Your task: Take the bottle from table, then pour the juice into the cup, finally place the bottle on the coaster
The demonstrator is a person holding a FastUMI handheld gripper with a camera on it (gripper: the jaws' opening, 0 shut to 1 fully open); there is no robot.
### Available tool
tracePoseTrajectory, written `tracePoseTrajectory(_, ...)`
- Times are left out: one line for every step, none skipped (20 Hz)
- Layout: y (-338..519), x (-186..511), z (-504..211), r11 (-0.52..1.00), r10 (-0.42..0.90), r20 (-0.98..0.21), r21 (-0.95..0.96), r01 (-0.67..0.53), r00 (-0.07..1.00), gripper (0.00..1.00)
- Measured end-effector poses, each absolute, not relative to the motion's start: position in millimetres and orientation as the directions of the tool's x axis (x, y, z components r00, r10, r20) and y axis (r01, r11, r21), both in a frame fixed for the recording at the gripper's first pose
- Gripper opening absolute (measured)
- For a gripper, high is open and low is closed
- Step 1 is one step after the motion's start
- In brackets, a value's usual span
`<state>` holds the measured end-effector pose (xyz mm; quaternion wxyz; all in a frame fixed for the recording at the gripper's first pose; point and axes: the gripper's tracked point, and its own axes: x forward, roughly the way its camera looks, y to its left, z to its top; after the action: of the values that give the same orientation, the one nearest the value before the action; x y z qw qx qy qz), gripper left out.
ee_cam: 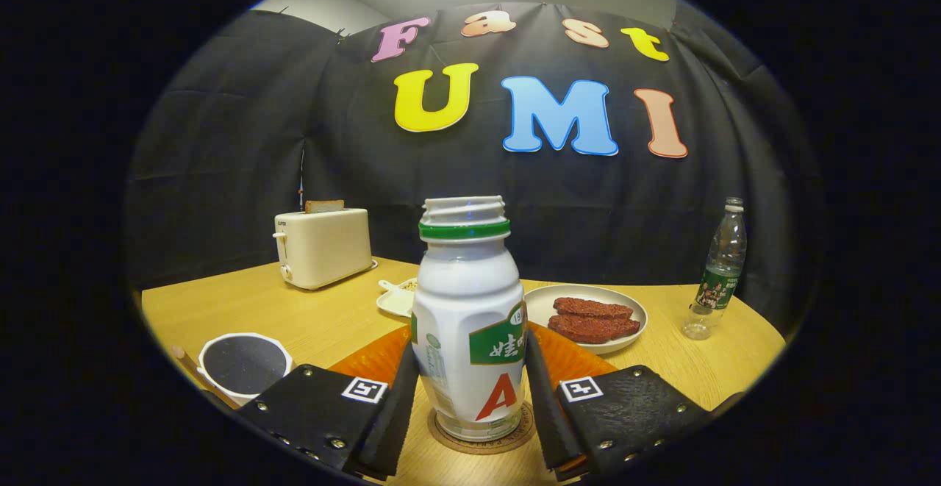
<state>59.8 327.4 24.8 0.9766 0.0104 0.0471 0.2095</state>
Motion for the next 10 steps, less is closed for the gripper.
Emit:
tracePoseTrajectory(327.1, 59.0, 25.0, 0.912, 0.411, -0.083, 0.044, -0.409, 0.908, 0.70)
tracePoseTrajectory(326.6, 59.4, 24.5, 0.912, 0.411, -0.083, 0.051, -0.408, 0.908, 0.70)
tracePoseTrajectory(325.9, 59.5, 23.7, 0.911, 0.412, -0.079, 0.056, -0.408, 0.908, 0.70)
tracePoseTrajectory(325.7, 59.7, 24.1, 0.910, 0.414, -0.077, 0.059, -0.411, 0.907, 0.70)
tracePoseTrajectory(325.5, 58.6, 22.8, 0.908, 0.419, -0.075, 0.056, -0.415, 0.905, 0.70)
tracePoseTrajectory(324.4, 58.8, 23.7, 0.907, 0.422, -0.073, 0.055, -0.419, 0.904, 0.74)
tracePoseTrajectory(323.5, 57.0, 23.5, 0.905, 0.425, -0.073, 0.053, -0.422, 0.902, 0.75)
tracePoseTrajectory(321.7, 57.7, 24.9, 0.908, 0.418, -0.070, 0.050, -0.415, 0.906, 0.76)
tracePoseTrajectory(320.7, 56.3, 28.0, 0.909, 0.417, -0.059, 0.050, -0.414, 0.907, 0.79)
tracePoseTrajectory(318.7, 54.6, 32.9, 0.909, 0.416, -0.044, 0.055, -0.414, 0.908, 0.82)
